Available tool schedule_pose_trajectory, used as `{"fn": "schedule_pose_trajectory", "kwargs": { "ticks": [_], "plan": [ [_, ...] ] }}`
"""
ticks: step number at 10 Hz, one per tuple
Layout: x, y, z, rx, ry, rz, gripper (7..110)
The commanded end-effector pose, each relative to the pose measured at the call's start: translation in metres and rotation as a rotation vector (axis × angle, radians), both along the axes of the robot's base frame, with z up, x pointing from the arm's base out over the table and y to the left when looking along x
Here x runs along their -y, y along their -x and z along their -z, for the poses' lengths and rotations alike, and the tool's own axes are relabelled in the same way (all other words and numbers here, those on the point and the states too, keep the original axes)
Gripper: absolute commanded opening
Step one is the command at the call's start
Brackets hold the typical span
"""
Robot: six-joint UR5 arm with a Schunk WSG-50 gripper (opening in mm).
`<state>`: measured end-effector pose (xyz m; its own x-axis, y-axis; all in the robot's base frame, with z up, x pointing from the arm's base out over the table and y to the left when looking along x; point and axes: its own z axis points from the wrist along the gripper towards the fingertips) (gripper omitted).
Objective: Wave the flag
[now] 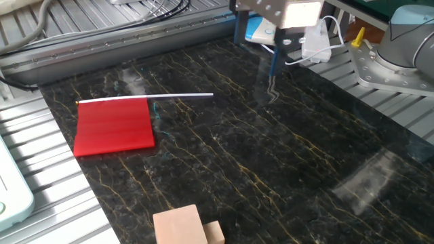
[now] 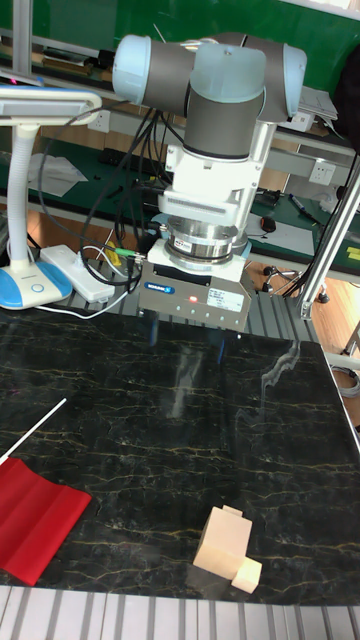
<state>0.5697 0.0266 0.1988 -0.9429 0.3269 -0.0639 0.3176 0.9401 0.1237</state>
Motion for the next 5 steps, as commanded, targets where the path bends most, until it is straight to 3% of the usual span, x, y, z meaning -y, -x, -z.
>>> {"fn": "schedule_pose_trajectory", "kwargs": {
  "ticks": [1,5],
  "plan": [
    [-0.0099,-0.009,-0.0026,0.023,-0.053,0.11,7],
    [-0.0095,-0.0098,-0.0027,0.026,-0.052,0.113,7]
  ]
}}
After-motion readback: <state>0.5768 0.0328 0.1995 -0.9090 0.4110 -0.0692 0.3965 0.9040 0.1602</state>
